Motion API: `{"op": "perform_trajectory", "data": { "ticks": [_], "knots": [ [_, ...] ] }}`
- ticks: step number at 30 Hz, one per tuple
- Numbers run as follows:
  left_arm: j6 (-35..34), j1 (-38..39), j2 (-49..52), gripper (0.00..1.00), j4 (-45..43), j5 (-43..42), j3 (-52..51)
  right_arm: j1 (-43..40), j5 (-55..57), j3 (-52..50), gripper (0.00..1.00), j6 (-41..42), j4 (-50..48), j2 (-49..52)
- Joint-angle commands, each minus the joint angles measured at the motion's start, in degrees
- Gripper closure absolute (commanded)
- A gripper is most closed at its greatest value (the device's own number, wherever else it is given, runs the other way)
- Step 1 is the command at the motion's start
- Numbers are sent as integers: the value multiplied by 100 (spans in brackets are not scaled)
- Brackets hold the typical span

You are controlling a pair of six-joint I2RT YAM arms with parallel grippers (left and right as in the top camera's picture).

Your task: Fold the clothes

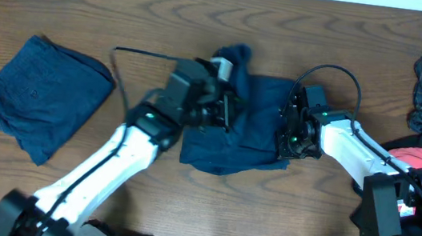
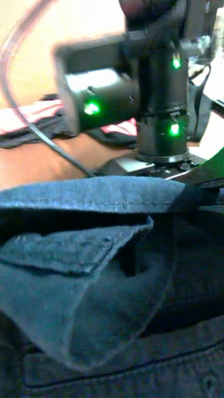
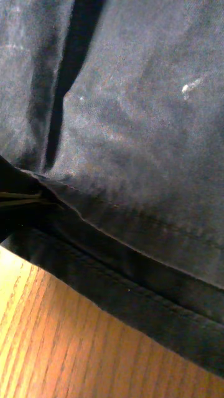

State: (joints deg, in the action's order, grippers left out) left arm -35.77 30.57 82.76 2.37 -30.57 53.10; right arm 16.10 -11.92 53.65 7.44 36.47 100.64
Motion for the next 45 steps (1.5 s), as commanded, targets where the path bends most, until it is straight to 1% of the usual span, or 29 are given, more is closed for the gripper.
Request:
{"op": "perform_trajectory", "data": {
  "ticks": [1, 4, 7, 8, 9, 12, 13, 14, 18, 21, 23, 25, 28, 30, 33, 37, 39, 42, 45],
  "knots": [
    [-96, 293, 319, 94, -203, 15, 138, 83, -33, -315, 99, 170, 37, 299],
    [-308, 570, 610, 94, -564, 13, 138, 79, -31, -315, 99, 197, 33, 299],
    [-337, 824, 780, 93, -979, 13, 138, 79, -33, -313, 99, 199, 57, 299],
    [-334, 868, 785, 78, -1099, 15, 138, 76, -33, -310, 99, 240, 63, 297],
    [-334, 879, 785, 73, -1257, 11, 138, 68, -33, -299, 97, 293, 81, 291],
    [-334, 754, 717, 59, -1746, -275, 140, -4, -28, -144, 83, 326, 302, 188],
    [-337, 675, 682, 55, -1801, -365, 140, -59, -4, -26, 81, 326, 446, 111],
    [-334, 570, 632, 55, -1786, -415, 140, -138, 55, 127, 76, 328, 623, 20],
    [-289, 72, 498, 55, -1370, -481, 140, -588, 466, 938, 69, 435, 1456, -496],
    [50, -376, 503, 55, -920, -424, 140, -931, 472, 1556, 64, 428, 1858, -977],
    [249, -610, 503, 55, -522, -149, 140, -1034, 236, 1832, 60, 236, 1956, -1290],
    [420, -815, 525, 55, -81, 275, 140, -1021, -98, 1893, 60, -52, 1969, -1499],
    [603, -964, 634, 55, 380, 719, 138, -850, -509, 1821, 63, -291, 2173, -1602],
    [734, -981, 758, 55, 566, 754, 133, -634, -837, 1648, 64, -398, 2275, -1552],
    [754, -981, 988, 55, 798, 754, 129, -234, -1445, 1237, 66, -599, 2199, -1471],
    [745, -981, 1416, 55, 1056, 752, 125, 348, -1552, 592, 67, -599, 1873, -1231],
    [654, -975, 1665, 55, 1263, 706, 125, 535, -1515, 269, 68, -555, 1650, -1073],
    [389, -949, 1952, 56, 1606, 448, 122, 592, -1075, -107, 73, -55, 1342, -861],
    [295, -855, 2144, 56, 2015, -289, 122, 437, 11, -297, 75, 621, 1174, -664]
  ]
}}
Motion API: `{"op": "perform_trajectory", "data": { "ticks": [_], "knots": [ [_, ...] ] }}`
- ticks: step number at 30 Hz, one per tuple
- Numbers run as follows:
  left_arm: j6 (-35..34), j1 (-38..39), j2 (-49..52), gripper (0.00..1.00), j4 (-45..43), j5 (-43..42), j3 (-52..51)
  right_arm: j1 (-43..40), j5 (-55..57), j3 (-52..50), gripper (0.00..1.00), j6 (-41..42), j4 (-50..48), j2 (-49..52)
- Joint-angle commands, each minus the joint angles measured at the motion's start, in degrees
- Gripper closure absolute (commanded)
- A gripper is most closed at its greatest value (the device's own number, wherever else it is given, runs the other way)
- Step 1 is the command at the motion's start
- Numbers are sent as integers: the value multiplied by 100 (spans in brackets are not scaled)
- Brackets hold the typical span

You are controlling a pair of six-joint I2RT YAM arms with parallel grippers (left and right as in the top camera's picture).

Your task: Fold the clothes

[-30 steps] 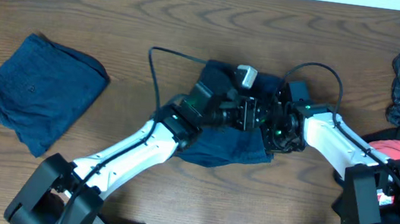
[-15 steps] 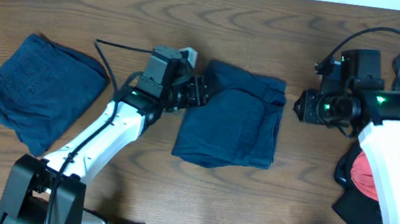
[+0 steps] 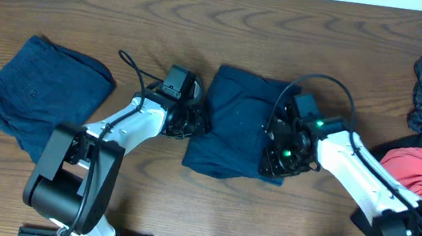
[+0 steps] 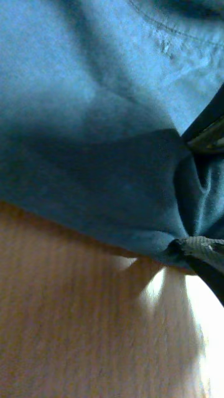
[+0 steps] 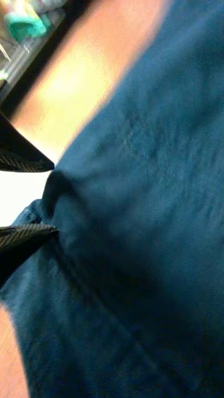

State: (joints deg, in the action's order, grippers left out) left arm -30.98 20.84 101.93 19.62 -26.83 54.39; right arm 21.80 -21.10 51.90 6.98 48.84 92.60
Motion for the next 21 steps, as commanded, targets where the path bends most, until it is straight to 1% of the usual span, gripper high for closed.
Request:
{"op": "perform_trajectory", "data": {
  "ticks": [1, 3, 5, 7, 8, 10, 11, 13, 14, 15, 17, 18, 19, 20, 21],
  "knots": [
    [-267, 175, 240, 56, 461, -850, -9, -214, 1202, -122, 76, 835, -107, 190],
    [-553, 337, 243, 56, 887, -1032, -11, -476, 1593, -122, 74, 1001, -413, 264],
    [-894, 518, 234, 56, 1333, -1032, -11, -708, 1661, -122, 75, 994, -796, 282],
    [-1086, 772, 212, 56, 1698, -1032, -11, -977, 1661, -122, 76, 892, -1388, 295],
    [-1167, 876, 192, 56, 1794, -1043, -11, -1060, 1659, -122, 74, 789, -1615, 295],
    [-1231, 1147, 85, 55, 1869, -1161, -11, -1244, 1650, -116, 62, 597, -2267, 295],
    [-1266, 1268, -7, 55, 1849, -1134, -11, -1290, 1641, -94, 58, 533, -2441, 295],
    [-1263, 1412, -229, 51, 1779, -903, -9, -1353, 1585, 33, 54, 354, -2588, 286],
    [-1263, 1440, -385, 50, 1781, -649, -11, -1357, 1539, 118, 52, 286, -2551, 271],
    [-1248, 1438, -535, 46, 1784, -420, -9, -1355, 1467, 229, 50, 212, -2461, 251],
    [-881, 1327, -905, 36, 1641, 92, -9, -1355, 1423, 446, 46, 190, -2186, 170],
    [-553, 1228, -1088, 21, 1499, 422, -9, -1355, 1423, 566, 45, 192, -2006, 111],
    [-254, 1123, -1231, 8, 1355, 695, -7, -1355, 1423, 688, 44, 192, -1823, 39],
    [87, 997, -1351, 1, 1180, 909, -7, -1355, 1421, 804, 42, 192, -1646, -39],
    [551, 831, -1467, 2, 966, 1082, -7, -1355, 1423, 898, 40, 192, -1493, -120]
  ]
}}
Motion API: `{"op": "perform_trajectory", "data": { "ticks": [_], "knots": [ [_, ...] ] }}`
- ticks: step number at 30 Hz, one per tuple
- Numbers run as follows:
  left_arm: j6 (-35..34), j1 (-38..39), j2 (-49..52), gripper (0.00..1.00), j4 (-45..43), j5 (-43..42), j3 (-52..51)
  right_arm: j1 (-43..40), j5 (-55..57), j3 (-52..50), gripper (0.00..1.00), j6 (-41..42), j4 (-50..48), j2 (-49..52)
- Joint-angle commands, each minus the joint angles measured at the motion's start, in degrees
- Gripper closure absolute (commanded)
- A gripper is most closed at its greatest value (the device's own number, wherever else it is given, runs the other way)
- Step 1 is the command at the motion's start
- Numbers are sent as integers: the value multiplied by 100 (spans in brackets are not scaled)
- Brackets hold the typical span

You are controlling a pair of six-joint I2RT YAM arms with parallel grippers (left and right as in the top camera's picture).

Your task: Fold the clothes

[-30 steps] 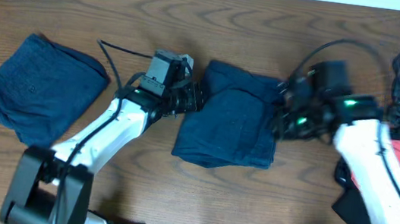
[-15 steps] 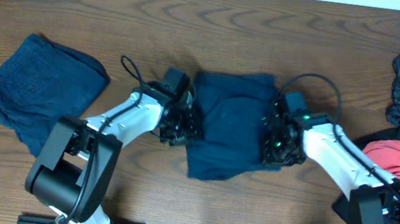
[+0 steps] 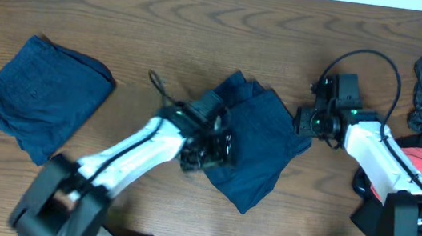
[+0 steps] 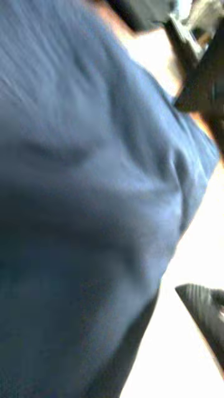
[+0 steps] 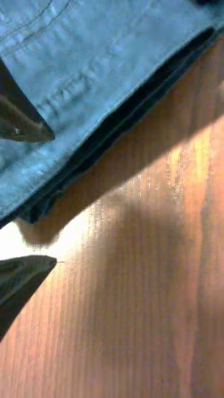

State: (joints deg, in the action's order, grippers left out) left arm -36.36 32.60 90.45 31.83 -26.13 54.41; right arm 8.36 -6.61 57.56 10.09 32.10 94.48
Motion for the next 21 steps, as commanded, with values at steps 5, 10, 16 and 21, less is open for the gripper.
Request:
{"op": "perform_trajectory", "data": {
  "ticks": [5, 10, 16, 21],
  "knots": [
    [2308, -1207, -295, 2, -1097, 977, -4, -11, -107, 566, 28, -120, 772, -833],
    [3493, -1840, 210, 2, -1827, 146, -2, -9, -365, 566, 23, -118, 1106, -1220],
    [3659, -2070, 1034, 2, -2369, -881, 35, -4, -529, 564, 24, -114, 1314, -1261],
    [3679, -1950, 1626, 2, -2302, -1762, 33, -7, -525, 564, 24, -116, 1394, -1261]
  ]
}}
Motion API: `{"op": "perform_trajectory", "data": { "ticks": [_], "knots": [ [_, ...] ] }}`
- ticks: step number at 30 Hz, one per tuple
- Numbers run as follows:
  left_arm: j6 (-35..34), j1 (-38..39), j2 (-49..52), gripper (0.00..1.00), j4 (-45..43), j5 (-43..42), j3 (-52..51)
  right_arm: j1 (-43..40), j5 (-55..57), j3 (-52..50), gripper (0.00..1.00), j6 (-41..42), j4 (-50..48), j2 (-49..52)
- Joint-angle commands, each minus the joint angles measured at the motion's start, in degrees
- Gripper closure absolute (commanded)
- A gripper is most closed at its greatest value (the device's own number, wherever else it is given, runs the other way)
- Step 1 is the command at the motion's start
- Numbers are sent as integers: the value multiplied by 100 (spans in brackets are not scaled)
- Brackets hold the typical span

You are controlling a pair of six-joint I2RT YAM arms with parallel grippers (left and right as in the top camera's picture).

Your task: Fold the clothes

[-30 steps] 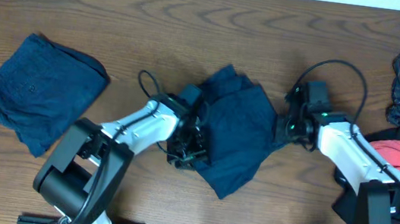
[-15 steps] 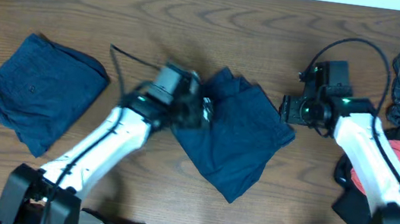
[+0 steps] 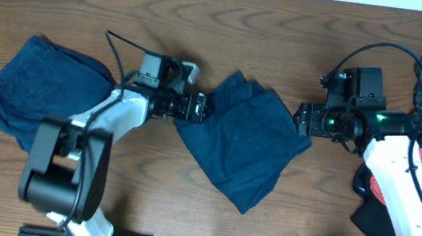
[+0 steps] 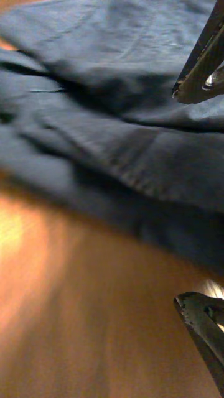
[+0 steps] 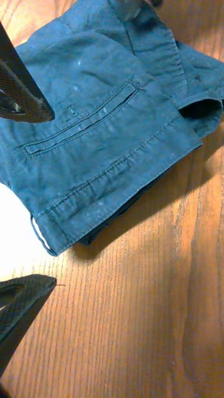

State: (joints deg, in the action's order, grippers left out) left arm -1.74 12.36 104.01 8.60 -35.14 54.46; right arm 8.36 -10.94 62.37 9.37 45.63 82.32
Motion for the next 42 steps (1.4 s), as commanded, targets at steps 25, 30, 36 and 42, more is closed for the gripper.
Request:
{"op": "perform_trajectory", "data": {
  "ticks": [25, 30, 36, 42],
  "knots": [
    [210, 782, 721, 37, 1412, -1480, 17, -7, -90, 83, 24, -46, 160, -46],
    [212, 1032, 721, 56, 1427, -1480, 17, -7, -87, 83, 24, -46, 160, -46],
    [212, 1082, 678, 94, 1482, -1484, 17, -7, -90, 83, 24, -46, 175, -46],
    [116, 726, -22, 94, 1572, -872, 186, -11, -87, 83, 25, -50, 205, -46]
  ]
}}
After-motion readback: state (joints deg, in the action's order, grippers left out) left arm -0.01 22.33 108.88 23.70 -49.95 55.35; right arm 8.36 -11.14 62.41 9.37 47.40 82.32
